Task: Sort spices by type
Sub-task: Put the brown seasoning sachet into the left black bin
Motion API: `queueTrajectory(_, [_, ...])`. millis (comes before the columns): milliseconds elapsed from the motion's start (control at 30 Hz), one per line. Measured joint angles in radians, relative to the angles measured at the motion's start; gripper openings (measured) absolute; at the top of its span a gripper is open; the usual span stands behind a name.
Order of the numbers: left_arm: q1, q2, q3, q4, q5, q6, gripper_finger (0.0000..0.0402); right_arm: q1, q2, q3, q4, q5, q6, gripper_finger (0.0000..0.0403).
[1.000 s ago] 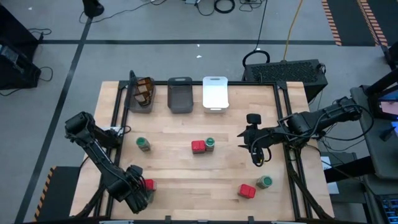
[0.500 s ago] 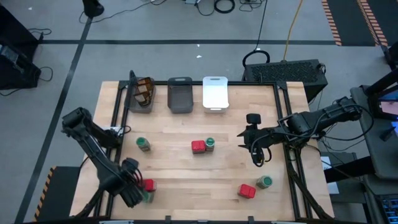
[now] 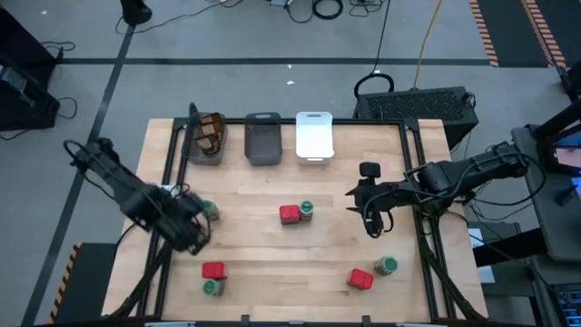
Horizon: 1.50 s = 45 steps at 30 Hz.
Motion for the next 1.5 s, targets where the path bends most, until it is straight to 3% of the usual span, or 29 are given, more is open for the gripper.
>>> queueTrajectory(333, [0.345, -0.107, 0.168, -0.034, -0.327, 0.474, 0.0000, -0.039, 0.000, 0.000, 0.000, 0.000, 0.008, 0.0160])
queueTrajectory(533, [0.609, -0.099, 0.223, -0.034, -0.413, 0.888, 0.0000, -0.052, 0.000, 0.000, 0.001, 0.000, 0.050, 0.0160])
queueTrajectory(800, [0.972, -0.045, 0.224, -0.038, -0.344, 1.437, 0.0000, -0.052, 0.000, 0.000, 0.000, -0.001, 0.190, 0.0160])
queueTrajectory(1000, [1.152, 0.035, 0.224, -0.039, -0.322, 1.759, 0.0000, -0.041, 0.000, 0.000, 0.000, -0.005, 0.317, 0.0160])
queueTrajectory(1233, [1.246, 0.116, 0.223, -0.061, -0.257, 1.887, 0.0000, -0.002, 0.000, 0.000, -0.001, -0.005, 0.415, 0.0160])
queueTrajectory(1500, [1.259, 0.122, 0.148, -0.077, -0.228, 1.946, 0.0000, 0.029, 0.000, 0.000, -0.029, 0.001, 0.468, 0.0160])
